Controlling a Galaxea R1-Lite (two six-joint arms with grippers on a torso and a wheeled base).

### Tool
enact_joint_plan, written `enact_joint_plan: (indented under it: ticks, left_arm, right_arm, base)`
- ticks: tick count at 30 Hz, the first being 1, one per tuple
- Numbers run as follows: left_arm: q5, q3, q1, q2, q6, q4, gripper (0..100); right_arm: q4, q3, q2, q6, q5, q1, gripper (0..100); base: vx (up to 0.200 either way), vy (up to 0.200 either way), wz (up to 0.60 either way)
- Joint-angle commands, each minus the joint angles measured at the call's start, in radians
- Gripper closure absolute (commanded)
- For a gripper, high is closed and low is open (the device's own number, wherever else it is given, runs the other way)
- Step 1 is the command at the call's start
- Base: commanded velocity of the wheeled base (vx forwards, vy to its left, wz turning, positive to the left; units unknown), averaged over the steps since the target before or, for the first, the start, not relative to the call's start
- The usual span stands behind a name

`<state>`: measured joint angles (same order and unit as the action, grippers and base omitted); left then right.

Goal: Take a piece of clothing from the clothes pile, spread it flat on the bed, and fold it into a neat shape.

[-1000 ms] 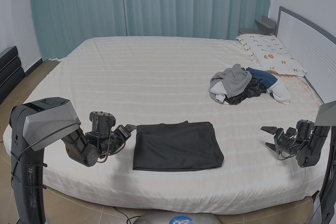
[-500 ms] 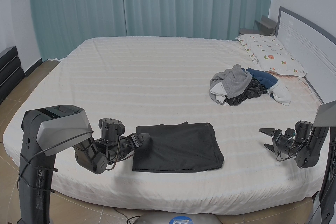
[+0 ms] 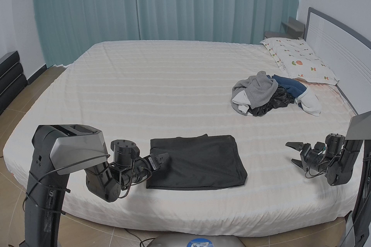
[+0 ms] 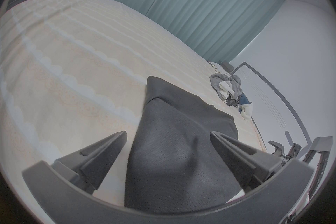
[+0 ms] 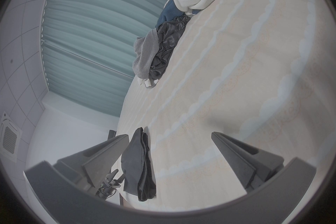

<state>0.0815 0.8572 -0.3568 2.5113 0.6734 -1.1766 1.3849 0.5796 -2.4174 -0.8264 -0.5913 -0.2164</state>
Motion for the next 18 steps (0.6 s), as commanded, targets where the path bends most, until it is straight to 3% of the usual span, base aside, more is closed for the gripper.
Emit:
enact_joint_plan:
  ticks: [1, 6, 7, 18]
  left_arm:
    - [0.000, -0.007, -0.001, 0.017, 0.006, -0.008, 0]
    - [0.000, -0.007, -0.001, 0.017, 0.003, 0.002, 0]
    - [0.000, -0.006, -0.001, 0.015, 0.005, 0.002, 100]
    - [-0.006, -0.009, 0.002, 0.009, 0.035, -0.008, 100]
  right_arm:
    - [0.000, 0.000, -0.002, 0.001, -0.001, 0.000, 0]
    - [0.000, 0.000, -0.002, 0.000, -0.001, 0.000, 0]
    - [0.000, -0.001, -0.002, 0.000, 0.001, 0.000, 0]
    - [0.000, -0.001, -0.002, 0.006, -0.001, 0.000, 0]
  base:
    - [0.000, 0.000, 0.00]
    - [0.000, 0.000, 0.00]
    - [0.000, 0.000, 0.00]
    - [0.000, 0.000, 0.00]
